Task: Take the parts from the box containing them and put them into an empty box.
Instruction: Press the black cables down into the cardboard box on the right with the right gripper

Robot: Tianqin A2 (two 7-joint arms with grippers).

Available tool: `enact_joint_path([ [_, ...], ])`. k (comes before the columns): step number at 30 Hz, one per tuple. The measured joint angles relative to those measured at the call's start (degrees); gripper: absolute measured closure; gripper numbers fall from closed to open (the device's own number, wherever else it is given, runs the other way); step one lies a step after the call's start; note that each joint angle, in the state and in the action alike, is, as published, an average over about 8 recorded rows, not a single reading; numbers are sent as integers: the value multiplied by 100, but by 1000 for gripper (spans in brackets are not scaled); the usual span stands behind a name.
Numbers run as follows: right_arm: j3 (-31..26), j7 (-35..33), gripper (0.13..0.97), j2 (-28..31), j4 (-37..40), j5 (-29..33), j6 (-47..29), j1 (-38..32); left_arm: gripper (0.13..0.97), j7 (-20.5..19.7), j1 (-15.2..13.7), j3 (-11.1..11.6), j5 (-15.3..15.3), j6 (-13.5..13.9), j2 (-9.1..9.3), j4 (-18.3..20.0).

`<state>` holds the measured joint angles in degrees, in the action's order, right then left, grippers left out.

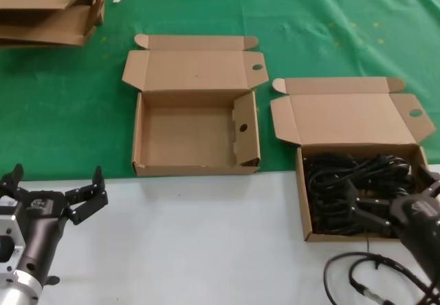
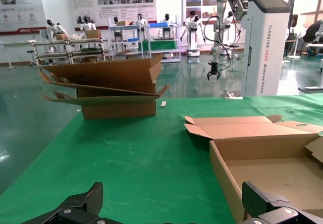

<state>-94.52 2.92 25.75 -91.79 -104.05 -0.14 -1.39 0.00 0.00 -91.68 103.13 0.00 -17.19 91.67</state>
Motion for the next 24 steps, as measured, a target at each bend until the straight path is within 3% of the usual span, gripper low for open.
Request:
enact_joint_path([
  [6, -610, 93, 129, 1014, -133, -376, 194, -211, 132, 0, 0, 0, 0, 0, 0, 0],
  [14, -2110, -189, 129, 2582, -428, -934, 360, -1078, 132, -2, 0, 0, 0, 0, 0, 0],
  [18, -3074, -818, 129, 3139, -349, -1229, 414, -1838, 132, -4, 0, 0, -1, 0, 0, 0],
  [24, -4712, -2385, 129, 3515, 51, -1823, 612, -3254, 132, -3, 0, 0, -1, 0, 0, 0],
])
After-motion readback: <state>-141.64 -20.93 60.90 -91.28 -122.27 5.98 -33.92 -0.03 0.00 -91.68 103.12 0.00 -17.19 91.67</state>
